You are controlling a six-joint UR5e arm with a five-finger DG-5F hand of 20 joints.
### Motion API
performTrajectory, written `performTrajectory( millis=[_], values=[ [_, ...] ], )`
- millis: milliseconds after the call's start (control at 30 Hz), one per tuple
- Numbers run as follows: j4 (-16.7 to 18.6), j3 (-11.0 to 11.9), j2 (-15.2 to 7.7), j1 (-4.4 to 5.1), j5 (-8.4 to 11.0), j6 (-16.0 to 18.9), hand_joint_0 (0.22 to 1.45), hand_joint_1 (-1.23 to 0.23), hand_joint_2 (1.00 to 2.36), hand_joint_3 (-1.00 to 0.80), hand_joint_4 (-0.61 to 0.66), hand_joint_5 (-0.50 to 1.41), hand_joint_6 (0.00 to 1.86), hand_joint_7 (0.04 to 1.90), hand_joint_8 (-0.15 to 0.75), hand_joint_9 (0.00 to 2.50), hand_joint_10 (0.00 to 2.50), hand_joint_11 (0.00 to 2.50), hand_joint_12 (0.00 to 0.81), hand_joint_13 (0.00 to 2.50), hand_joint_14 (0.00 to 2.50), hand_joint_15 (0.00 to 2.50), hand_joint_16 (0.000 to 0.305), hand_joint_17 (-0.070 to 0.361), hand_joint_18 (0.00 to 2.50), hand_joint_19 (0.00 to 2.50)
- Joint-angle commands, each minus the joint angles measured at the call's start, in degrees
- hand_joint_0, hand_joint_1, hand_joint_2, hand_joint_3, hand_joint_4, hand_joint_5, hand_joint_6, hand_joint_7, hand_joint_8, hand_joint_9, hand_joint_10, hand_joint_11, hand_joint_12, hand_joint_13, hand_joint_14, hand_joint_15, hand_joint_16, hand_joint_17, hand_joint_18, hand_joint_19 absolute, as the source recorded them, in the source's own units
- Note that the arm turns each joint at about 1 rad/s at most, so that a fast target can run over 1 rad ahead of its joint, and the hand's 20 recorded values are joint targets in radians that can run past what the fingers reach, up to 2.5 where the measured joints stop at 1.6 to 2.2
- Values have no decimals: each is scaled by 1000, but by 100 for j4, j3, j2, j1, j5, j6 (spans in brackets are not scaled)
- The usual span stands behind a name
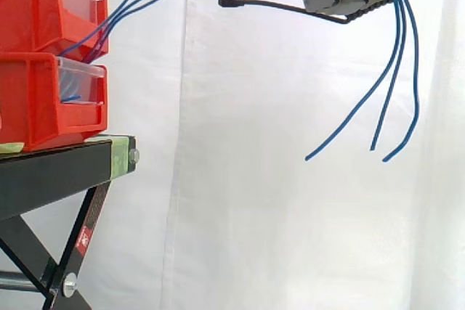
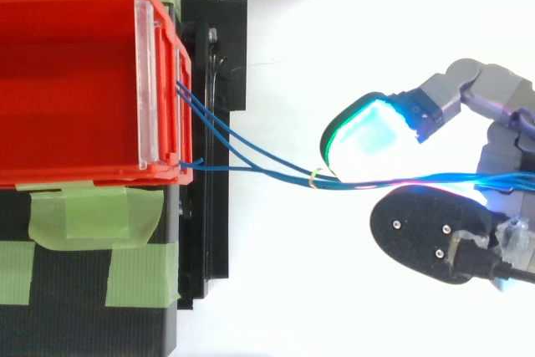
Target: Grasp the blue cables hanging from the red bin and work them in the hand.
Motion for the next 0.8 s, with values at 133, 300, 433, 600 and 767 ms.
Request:
performTrajectory(
  millis=[133, 300, 433, 600, 767],
  values=[
    [-3, 0, 0, 6, 7, 8, 908, -591, 1019, -565, 353, 271, 8, 1243, 483, 463, 2500, 2500, 478, 868, 2500, 1318, 52, 117, 1467, 1261],
    [-3, 0, 0, 14, 7, 8, 926, -592, 1017, -615, 356, 277, 8, 1247, 484, 476, 2500, 2500, 482, 872, 2500, 1301, 52, 116, 1476, 1250],
    [-3, 0, 0, 32, 16, 8, 955, -596, 1017, -614, 350, 286, 6, 1254, 477, 485, 2500, 2500, 477, 882, 2500, 1308, 51, 115, 1483, 1270],
    [6, 0, 0, 76, 86, 158, 972, -599, 1017, -609, 355, 292, 7, 1256, 479, 496, 2500, 2500, 477, 895, 2500, 1302, 52, 116, 1499, 1263],
    [32, 0, 9, 111, 86, 395, 966, -602, 1017, -635, 349, 298, 6, 1261, 480, 503, 2500, 2500, 477, 897, 2500, 1282, 51, 115, 1509, 1272]
  ],
)
